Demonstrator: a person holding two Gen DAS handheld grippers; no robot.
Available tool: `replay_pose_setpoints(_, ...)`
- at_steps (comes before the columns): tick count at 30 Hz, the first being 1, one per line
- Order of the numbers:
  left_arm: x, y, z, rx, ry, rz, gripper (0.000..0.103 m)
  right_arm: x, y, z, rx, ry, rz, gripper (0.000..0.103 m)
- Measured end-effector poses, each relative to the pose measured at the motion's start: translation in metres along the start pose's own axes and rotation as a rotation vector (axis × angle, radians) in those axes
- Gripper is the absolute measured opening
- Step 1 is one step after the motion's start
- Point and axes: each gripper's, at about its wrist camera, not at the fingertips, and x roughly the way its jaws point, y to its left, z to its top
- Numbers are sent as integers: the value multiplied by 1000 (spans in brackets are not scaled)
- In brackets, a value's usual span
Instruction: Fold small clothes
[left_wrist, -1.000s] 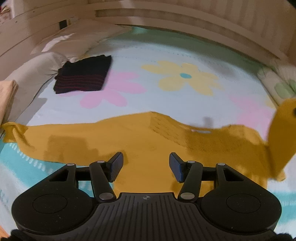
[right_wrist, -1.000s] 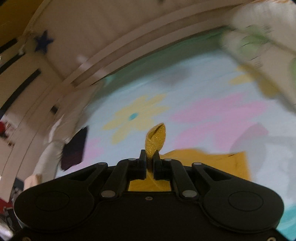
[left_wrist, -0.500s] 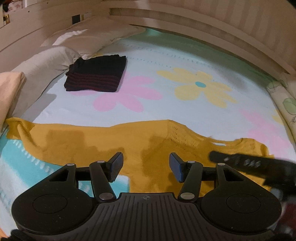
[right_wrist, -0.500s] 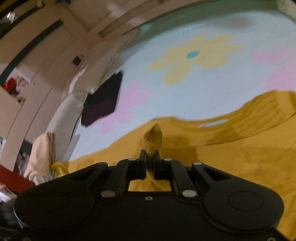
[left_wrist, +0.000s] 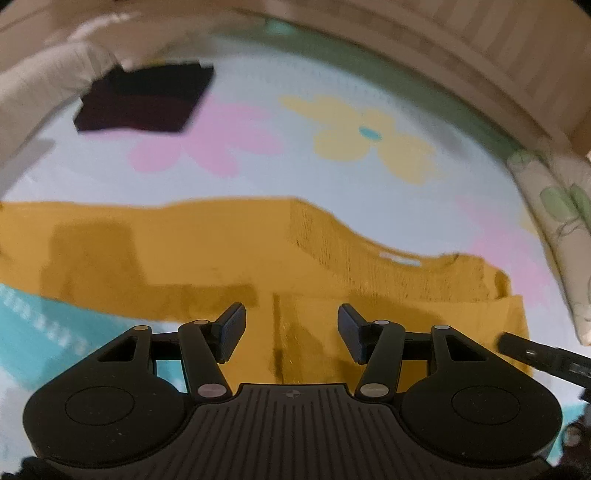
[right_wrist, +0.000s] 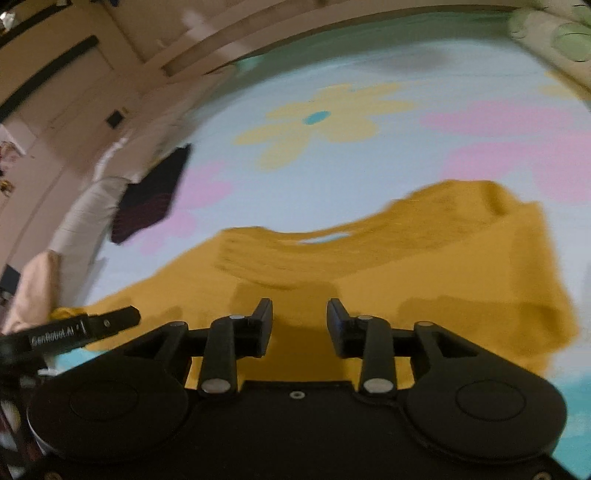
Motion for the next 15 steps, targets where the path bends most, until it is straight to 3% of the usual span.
replay_pose_setpoints(5,26,-2,-2,15,32,26,54,-13,-44,-13,68,-12,-21,45)
replay_pose_setpoints(10,44,-4,-5,19,86,18,54,-15,-68,-16,72,-10,-60,45)
replay_pose_setpoints(15,58,-5,-12,10,139,28,54,-18,-88,-16,95,-14,-45,45)
